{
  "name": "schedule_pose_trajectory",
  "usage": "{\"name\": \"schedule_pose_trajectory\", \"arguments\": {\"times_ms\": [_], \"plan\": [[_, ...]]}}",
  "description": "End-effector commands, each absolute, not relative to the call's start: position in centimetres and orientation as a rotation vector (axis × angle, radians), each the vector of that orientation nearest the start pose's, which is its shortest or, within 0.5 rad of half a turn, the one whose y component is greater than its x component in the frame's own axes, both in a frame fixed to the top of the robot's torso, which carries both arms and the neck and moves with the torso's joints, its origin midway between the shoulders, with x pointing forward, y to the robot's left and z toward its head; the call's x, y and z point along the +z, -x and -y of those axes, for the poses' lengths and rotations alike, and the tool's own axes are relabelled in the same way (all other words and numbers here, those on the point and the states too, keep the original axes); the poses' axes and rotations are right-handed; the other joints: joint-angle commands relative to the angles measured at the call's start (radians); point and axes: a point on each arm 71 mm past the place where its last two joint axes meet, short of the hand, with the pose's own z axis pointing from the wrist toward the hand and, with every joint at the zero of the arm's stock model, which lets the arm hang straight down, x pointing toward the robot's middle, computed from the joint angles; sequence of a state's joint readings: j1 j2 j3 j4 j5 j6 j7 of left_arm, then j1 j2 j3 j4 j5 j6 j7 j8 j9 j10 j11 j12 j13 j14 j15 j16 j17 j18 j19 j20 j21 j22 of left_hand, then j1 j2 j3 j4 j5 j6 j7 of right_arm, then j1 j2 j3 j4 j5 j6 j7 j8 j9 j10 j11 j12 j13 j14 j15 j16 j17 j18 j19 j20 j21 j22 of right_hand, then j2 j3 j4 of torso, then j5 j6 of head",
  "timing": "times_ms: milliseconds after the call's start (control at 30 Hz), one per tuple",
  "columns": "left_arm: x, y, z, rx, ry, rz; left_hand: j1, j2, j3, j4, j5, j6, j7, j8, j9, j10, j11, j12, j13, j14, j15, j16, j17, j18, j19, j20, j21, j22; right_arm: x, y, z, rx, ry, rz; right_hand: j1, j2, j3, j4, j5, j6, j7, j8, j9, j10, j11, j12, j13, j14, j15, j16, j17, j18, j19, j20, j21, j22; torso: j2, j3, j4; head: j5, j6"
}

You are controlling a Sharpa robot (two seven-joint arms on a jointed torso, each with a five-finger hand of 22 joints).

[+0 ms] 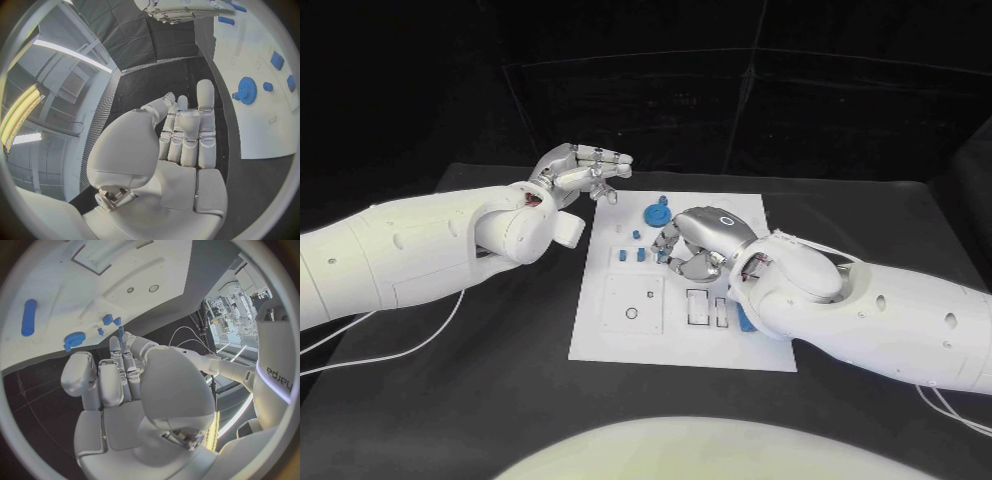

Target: Assemble the parts on the task board

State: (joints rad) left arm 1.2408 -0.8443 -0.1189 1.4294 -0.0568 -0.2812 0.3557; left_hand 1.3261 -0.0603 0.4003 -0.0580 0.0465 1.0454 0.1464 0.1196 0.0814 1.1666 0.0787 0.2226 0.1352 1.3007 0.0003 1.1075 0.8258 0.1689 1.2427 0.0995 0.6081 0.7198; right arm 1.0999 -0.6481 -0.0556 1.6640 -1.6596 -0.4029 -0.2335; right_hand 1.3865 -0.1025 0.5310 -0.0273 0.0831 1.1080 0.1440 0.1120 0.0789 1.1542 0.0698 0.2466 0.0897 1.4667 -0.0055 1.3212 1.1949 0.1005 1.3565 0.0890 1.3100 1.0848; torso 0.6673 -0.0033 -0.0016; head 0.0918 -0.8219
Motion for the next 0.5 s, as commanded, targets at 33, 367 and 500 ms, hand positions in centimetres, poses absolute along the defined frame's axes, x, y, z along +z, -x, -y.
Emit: {"name": "schedule_pose_trajectory", "arguments": {"times_ms": [33, 367, 500], "plan": [[-19.2, -50.3, -23.5, -1.442, 1.058, -1.482, 0.005, 0.005, 0.001, -0.004, 0.002, -0.001, 0.007, -0.006, -0.001, -0.009, 0.001, 0.005, 0.002, -0.006, 0.0, -0.005, -0.002, 0.012, -0.005, 0.0, -0.007, -0.002, -21.4, -41.7, 6.5, 0.83, 0.382, -1.612, 0.004, 0.0, 0.0, -0.005, 0.006, 0.002, 0.001, -0.006, 0.0, 0.003, 0.002, -0.004, -0.001, 0.037, -0.007, 0.005, 0.001, -0.008, 0.011, 0.001, 0.009, 0.007, 0.001, 0.0005, -0.0001, 0.008, -0.004], [-19.2, -50.3, -23.2, -1.447, 1.056, -1.485, 0.005, 0.005, 0.001, -0.004, 0.002, -0.001, 0.007, -0.006, -0.001, -0.009, 0.001, 0.005, 0.002, -0.006, 0.0, -0.005, -0.002, 0.012, -0.005, 0.0, -0.007, -0.002, -23.0, -41.1, 5.7, 0.835, 0.415, -1.649, 0.004, 0.0, -0.001, -0.005, 0.007, 0.001, 0.002, -0.007, 0.0, 0.002, 0.002, -0.005, -0.001, 0.037, -0.007, 0.006, 0.001, -0.009, 0.012, 0.001, 0.01, 0.009, 0.0, 0.0012, -0.0015, 0.031, -0.017], [-19.2, -50.3, -23.2, -1.448, 1.056, -1.486, 0.005, 0.005, 0.001, -0.004, 0.002, -0.001, 0.007, -0.006, -0.001, -0.009, 0.001, 0.005, 0.002, -0.006, 0.0, -0.005, -0.002, 0.012, -0.005, 0.0, -0.007, -0.002, -23.3, -40.9, 5.6, 0.834, 0.428, -1.663, 0.004, 0.0, -0.001, -0.005, 0.007, 0.001, 0.002, -0.007, 0.0, 0.002, 0.002, -0.005, -0.001, 0.037, -0.007, 0.006, 0.001, -0.009, 0.012, 0.001, 0.01, 0.009, 0.0, 0.0007, -0.0012, 0.034, -0.02]]}}
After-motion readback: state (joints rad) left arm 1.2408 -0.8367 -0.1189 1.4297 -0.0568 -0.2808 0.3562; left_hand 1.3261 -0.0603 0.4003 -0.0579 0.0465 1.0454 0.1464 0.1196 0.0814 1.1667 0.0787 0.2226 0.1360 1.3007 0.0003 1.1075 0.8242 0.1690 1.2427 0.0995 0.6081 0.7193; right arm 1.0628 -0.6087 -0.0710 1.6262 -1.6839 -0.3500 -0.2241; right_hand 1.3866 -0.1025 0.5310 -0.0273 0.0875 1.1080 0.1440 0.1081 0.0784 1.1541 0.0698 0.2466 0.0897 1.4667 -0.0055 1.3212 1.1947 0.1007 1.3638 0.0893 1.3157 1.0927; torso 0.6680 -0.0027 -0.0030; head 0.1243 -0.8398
